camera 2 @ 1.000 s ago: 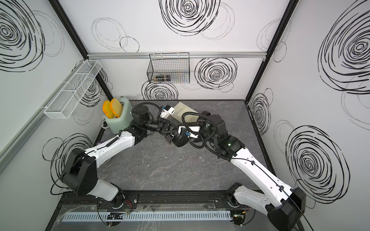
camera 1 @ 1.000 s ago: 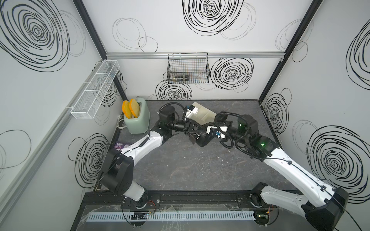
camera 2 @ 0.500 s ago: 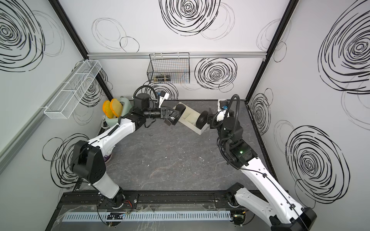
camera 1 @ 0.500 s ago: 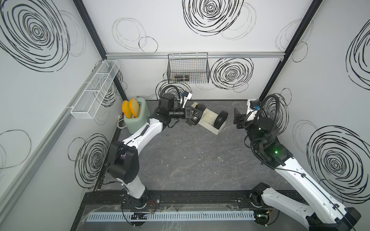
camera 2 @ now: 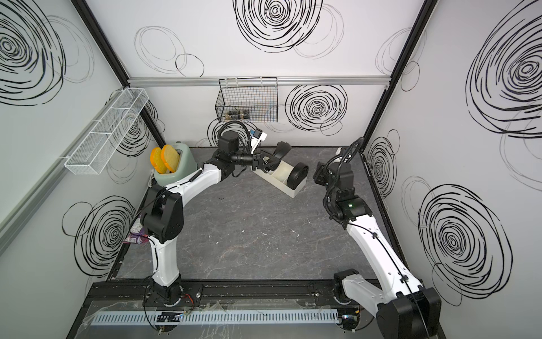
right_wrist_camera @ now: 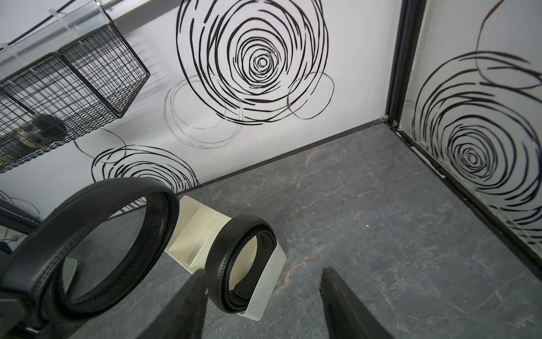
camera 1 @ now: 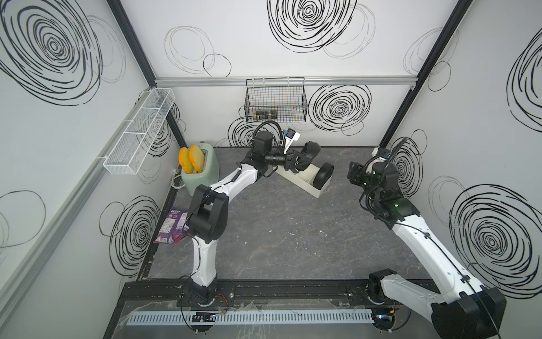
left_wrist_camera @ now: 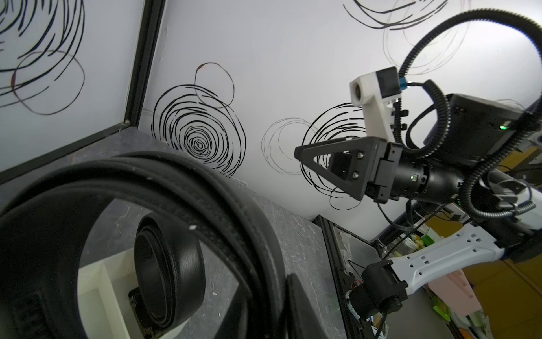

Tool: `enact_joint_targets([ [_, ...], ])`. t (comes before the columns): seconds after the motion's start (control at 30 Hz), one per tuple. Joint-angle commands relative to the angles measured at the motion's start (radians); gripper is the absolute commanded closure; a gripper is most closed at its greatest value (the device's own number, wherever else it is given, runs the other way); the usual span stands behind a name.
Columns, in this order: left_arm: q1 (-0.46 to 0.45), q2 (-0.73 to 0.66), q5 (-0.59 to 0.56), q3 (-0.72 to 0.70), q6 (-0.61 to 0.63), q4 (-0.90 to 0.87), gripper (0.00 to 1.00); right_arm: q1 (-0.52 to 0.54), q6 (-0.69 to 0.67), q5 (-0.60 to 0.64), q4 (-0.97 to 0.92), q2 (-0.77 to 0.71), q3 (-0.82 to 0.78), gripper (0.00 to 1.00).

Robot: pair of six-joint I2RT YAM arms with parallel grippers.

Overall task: Place the belts into the storage roll
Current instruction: Adjust the belt.

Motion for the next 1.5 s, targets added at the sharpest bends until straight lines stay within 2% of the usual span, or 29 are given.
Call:
enact_joint_targets([
  [0.0,-0.005,0.068,0.067,0.044,-0.031,0.347,1.00,0.006,0.052,-0.024,0.023,0.001,0.026,0.37],
  [0.07,-0.004,0.129,0.077,0.090,-0.109,0.434,1.00,0.001,0.050,-0.035,0.027,0.014,0.038,0.37],
  [0.13,-0.006,0.168,0.086,0.124,-0.135,0.469,1.00,-0.011,0.057,-0.074,0.073,0.030,0.062,0.37],
  [0.23,-0.006,0.197,0.095,0.144,-0.192,0.546,1.00,-0.029,0.116,-0.204,0.153,0.090,0.144,0.30],
  [0.33,-0.010,0.198,0.082,0.139,-0.289,0.664,1.00,-0.040,0.302,-0.345,0.314,0.176,0.176,0.24],
  [0.47,-0.009,0.176,0.077,0.130,-0.328,0.710,1.00,-0.065,0.574,-0.491,0.557,0.294,0.180,0.24],
  [0.5,-0.007,0.169,0.074,0.124,-0.334,0.718,1.00,-0.065,0.612,-0.507,0.642,0.310,0.174,0.23],
  [0.67,0.003,0.148,0.067,0.097,-0.405,0.804,1.00,-0.058,0.655,-0.527,0.628,0.389,0.232,0.22],
  [0.77,0.002,0.129,0.071,0.090,-0.402,0.798,1.00,-0.045,0.731,-0.567,0.704,0.432,0.232,0.22],
  [0.93,0.001,0.123,0.090,0.085,-0.393,0.778,1.00,-0.024,0.768,-0.582,0.707,0.473,0.251,0.23],
  [1.1,-0.004,0.123,0.109,0.084,-0.395,0.776,1.00,-0.009,0.790,-0.606,0.718,0.505,0.262,0.29],
  [1.13,-0.007,0.121,0.115,0.087,-0.382,0.756,1.00,-0.008,0.781,-0.610,0.693,0.513,0.274,0.30],
  [1.23,-0.007,0.106,0.142,0.101,-0.268,0.592,1.00,-0.011,0.656,-0.604,0.431,0.530,0.363,0.29],
  [1.3,-0.009,0.091,0.152,0.117,-0.131,0.411,1.00,-0.016,0.562,-0.562,0.235,0.532,0.419,0.27],
  [1.4,-0.011,0.073,0.147,0.176,0.131,0.066,1.00,-0.037,0.543,-0.535,0.085,0.540,0.436,0.26],
  [1.47,-0.014,0.069,0.146,0.197,0.200,-0.030,1.00,-0.047,0.542,-0.529,0.035,0.545,0.430,0.26],
])
